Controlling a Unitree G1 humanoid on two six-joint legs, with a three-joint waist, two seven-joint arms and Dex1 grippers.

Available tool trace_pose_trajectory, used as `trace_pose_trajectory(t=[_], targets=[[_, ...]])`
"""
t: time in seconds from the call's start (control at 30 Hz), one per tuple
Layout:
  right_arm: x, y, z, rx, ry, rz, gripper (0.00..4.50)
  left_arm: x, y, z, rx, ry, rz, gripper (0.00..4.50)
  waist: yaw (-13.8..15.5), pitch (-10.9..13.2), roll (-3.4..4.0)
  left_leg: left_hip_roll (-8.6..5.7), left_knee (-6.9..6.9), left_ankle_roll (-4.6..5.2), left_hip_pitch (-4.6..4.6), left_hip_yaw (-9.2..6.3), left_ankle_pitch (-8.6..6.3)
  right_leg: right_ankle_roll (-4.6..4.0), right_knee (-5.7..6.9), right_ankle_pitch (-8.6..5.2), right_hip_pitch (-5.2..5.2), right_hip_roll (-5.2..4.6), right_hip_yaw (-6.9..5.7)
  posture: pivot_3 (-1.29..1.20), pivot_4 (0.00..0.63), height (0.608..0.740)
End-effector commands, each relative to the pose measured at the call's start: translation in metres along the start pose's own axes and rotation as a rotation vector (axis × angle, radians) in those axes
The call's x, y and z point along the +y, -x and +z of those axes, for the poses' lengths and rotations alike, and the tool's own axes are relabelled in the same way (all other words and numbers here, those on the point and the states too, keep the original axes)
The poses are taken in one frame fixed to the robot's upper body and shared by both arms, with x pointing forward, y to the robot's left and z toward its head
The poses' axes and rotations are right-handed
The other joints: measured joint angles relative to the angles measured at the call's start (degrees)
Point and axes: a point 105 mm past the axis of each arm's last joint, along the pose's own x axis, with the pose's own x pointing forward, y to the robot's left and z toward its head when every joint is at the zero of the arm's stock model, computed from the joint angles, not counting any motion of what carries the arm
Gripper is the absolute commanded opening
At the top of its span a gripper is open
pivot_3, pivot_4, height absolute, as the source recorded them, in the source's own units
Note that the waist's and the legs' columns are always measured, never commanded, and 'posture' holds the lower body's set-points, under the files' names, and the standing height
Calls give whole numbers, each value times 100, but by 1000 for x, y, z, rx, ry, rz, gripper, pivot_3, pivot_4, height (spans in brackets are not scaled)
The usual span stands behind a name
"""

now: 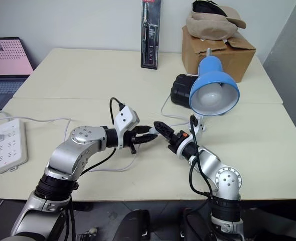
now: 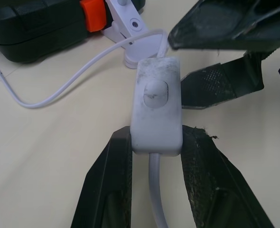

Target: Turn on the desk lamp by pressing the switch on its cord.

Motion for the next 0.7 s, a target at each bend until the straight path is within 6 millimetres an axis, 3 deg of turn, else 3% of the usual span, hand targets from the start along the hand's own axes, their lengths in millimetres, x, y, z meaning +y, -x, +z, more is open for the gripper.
trace_pose_trajectory(t=[0.03, 0.7], targets=[[16, -5, -4, -5, -54, 72, 4500, 0, 1, 16, -34, -50, 10, 1106, 0, 0, 0, 0, 0, 0, 0, 0, 0, 0, 0, 0, 0, 0, 0, 0, 150, 740], [16, -8, -11, 23, -87, 72, 4500, -2, 1, 19, -33, -61, 3, 1105, -1, 0, 0, 1, -1, 0, 0, 0, 0, 0, 0, 0, 0, 0, 0, 0, 150, 740]])
